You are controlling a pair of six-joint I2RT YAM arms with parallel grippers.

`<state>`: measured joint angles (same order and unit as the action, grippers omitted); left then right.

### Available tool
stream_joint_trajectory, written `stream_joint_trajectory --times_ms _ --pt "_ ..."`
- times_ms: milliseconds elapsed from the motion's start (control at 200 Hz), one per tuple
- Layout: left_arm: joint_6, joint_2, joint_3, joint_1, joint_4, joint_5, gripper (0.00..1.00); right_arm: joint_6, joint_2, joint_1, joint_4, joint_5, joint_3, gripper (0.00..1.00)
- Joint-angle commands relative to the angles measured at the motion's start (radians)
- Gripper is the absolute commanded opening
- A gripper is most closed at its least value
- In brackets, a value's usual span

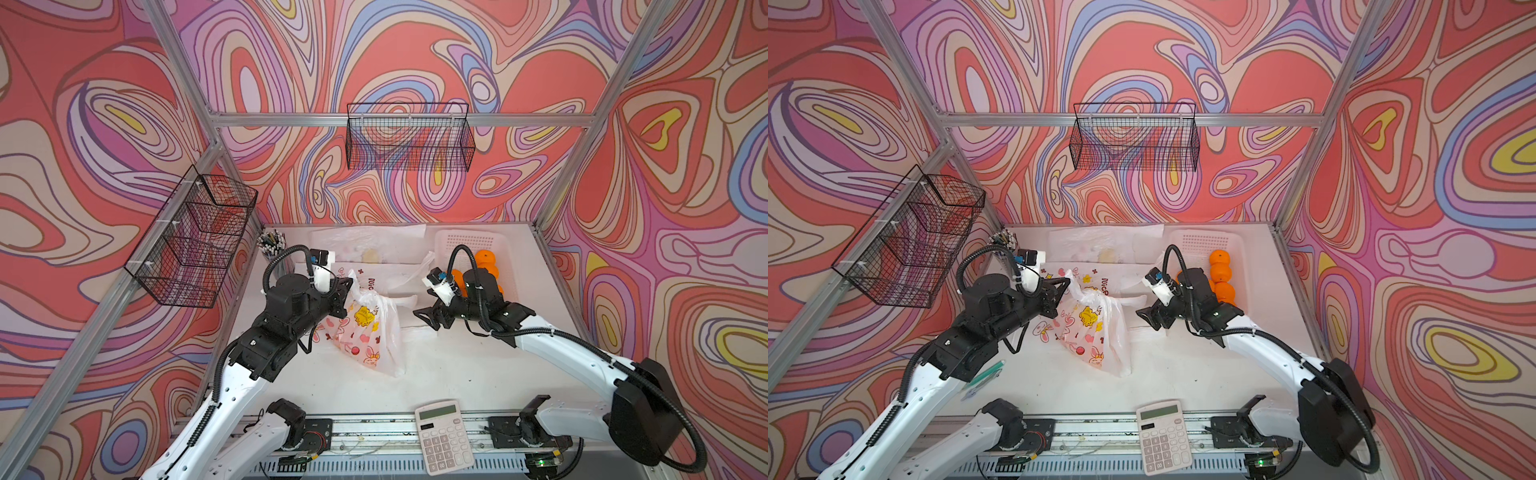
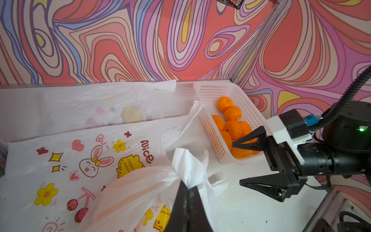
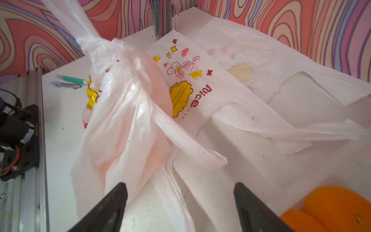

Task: Place the oranges into plastic bags & tie knots
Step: Pick up the plastic bag at the center of the board.

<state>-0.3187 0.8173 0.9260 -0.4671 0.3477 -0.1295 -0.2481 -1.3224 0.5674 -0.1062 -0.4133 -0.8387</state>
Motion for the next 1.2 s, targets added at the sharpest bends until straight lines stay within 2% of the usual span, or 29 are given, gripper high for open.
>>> stream_joint_trajectory --times_ms 0,200,295,371,431,481,616,841,977,1197 --pt "-0.011 -0.012 -0.008 -0.004 -0.017 0.021 0.00 -0.207 -0.088 0.022 0.053 -0.038 -0.068 0.89" --pt "-0.006 -0.021 -0.008 -0.004 -0.007 0.031 0.00 -0.309 -0.277 0.073 0.023 0.052 -0.193 0.87" --pt "-0.006 -0.023 -0.008 -0.005 -0.004 0.031 0.00 -0.321 -0.332 0.085 0.023 0.045 -0.224 0.78" --pt "-0.003 -0.029 -0.009 -0.004 -0.003 0.036 0.00 -0.306 -0.354 0.088 0.004 0.031 -0.250 0.49" --pt "0.001 -0.037 -0.007 -0.005 0.000 0.038 0.00 -0.279 -0.345 0.087 -0.005 0.036 -0.257 0.17" --pt "0.008 -0.046 -0.004 -0.005 -0.001 0.032 0.00 -0.266 -0.308 0.087 0.001 0.047 -0.240 0.00" --pt "0.029 -0.073 0.019 -0.004 -0.006 -0.039 0.00 -0.171 -0.156 0.088 -0.024 0.135 -0.194 0.00" --pt "0.009 -0.124 0.066 -0.042 -0.092 -0.265 0.00 0.126 0.098 0.087 -0.293 0.294 -0.237 0.00" --pt "0.010 -0.129 0.095 -0.117 -0.143 -0.286 0.00 0.271 0.203 0.086 -0.412 0.390 -0.259 0.00" --pt "0.055 -0.074 0.110 -0.272 -0.158 -0.249 0.00 0.407 0.288 0.085 -0.555 0.610 -0.278 0.00"
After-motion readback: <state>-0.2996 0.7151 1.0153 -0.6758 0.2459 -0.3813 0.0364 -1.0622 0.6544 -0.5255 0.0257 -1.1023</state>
